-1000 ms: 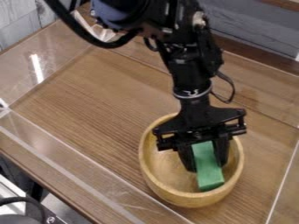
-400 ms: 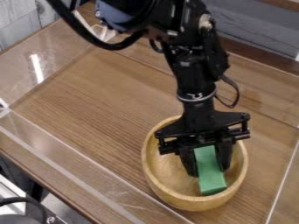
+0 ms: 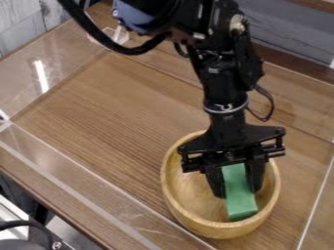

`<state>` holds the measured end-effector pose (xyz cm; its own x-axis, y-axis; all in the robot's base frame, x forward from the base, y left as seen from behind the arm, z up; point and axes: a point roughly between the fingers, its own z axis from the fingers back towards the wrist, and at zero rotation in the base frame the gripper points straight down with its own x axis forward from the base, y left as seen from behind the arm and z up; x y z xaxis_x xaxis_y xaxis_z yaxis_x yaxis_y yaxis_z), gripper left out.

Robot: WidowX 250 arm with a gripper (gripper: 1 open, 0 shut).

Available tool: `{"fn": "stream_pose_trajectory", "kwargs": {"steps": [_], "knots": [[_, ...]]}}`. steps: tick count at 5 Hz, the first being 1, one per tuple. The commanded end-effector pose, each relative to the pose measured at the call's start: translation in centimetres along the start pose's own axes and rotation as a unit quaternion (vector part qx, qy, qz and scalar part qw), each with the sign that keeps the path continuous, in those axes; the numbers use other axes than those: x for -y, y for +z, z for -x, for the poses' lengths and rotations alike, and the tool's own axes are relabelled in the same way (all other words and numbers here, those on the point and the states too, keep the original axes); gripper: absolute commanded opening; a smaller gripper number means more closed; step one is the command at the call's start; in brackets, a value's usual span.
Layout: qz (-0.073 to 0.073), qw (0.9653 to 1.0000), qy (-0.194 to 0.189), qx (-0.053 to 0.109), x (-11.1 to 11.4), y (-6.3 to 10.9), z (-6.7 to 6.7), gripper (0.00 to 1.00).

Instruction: Remove the green block from inside the brown bowl and put it on the table

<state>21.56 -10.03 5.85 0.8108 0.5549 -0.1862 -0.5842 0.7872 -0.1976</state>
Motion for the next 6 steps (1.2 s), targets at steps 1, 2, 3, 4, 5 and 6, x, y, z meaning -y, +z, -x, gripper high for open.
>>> {"fn": "stream_pose_trajectory", "kwargs": {"steps": [1,2,3,4,5,6], "knots": [[0.023,0.9993,-0.022,0.022,1.5,1.5,-0.1,0.00],[0.022,0.9991,-0.027,0.023,1.8,1.5,0.0,0.00],[0.022,0.9990,-0.032,0.024,2.0,1.4,0.1,0.00],[0.022,0.9988,-0.036,0.025,2.4,1.3,0.3,0.00],[0.021,0.9985,-0.044,0.025,2.7,1.1,0.4,0.00],[0.022,0.9985,-0.043,0.026,2.6,1.5,0.5,0.00]]}}
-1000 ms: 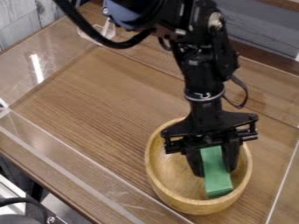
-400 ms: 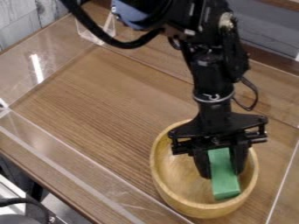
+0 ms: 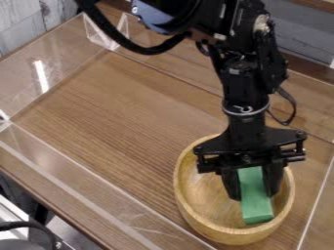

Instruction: Remove the green block from inside the brown bowl and put it on the table

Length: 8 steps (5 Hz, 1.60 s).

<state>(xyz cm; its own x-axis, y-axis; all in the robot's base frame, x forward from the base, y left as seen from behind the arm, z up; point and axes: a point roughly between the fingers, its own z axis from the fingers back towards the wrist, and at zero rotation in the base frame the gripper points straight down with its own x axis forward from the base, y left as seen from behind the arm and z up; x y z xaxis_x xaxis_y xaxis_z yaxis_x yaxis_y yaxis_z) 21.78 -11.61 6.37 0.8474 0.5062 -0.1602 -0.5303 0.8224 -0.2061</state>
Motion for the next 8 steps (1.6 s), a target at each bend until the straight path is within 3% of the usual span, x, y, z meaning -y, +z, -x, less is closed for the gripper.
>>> {"fn": "stream_pose_trajectory", "kwargs": {"steps": [1,8], "knots": [[0.024,0.9995,-0.009,0.020,1.1,1.7,-0.4,0.00],[0.034,0.9990,0.002,0.029,0.3,4.7,-0.4,0.00]]}}
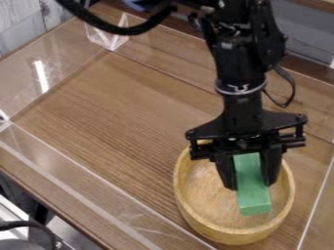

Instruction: Remove the green block from inside the brown bowl and put it on the table

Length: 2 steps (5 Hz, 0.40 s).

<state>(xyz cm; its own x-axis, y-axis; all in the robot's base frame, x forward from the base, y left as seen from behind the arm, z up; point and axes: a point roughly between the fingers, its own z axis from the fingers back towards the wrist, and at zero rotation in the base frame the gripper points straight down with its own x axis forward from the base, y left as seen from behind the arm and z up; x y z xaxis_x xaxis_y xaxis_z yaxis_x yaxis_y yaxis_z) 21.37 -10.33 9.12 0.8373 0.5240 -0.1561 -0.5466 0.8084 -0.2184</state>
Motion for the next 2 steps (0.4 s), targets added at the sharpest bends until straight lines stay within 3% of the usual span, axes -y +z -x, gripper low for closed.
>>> {"fn": "stream_pose_trajectory", "kwargs": {"steps": [1,2], "knots": [[0.029,0.9992,-0.006,0.025,0.83,2.12,-0.55,0.00],[0.030,0.9992,-0.003,0.027,0.46,2.63,-0.73,0.00]]}}
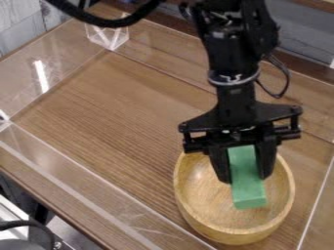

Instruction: Remove the green block from inside the brown bowl and put it on the table

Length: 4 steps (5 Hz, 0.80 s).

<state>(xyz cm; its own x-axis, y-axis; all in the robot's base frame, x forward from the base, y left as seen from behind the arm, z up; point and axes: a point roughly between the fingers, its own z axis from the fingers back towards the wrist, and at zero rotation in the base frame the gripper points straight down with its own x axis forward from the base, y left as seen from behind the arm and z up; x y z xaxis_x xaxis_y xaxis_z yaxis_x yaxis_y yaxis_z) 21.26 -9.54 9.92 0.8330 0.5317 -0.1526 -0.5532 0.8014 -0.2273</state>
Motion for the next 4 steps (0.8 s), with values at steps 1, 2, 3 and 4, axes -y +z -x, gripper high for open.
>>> {"fn": "stream_pose_trajectory", "kwargs": {"steps": [1,2,3,4], "knots": [[0.025,0.9994,-0.006,0.025,0.73,2.06,-0.70,0.00],[0.025,0.9994,-0.005,0.025,0.63,2.25,-0.76,0.00],[0.025,0.9994,-0.005,0.025,0.51,2.38,-0.79,0.00],[0.026,0.9993,-0.004,0.025,0.37,2.53,-0.82,0.00]]}}
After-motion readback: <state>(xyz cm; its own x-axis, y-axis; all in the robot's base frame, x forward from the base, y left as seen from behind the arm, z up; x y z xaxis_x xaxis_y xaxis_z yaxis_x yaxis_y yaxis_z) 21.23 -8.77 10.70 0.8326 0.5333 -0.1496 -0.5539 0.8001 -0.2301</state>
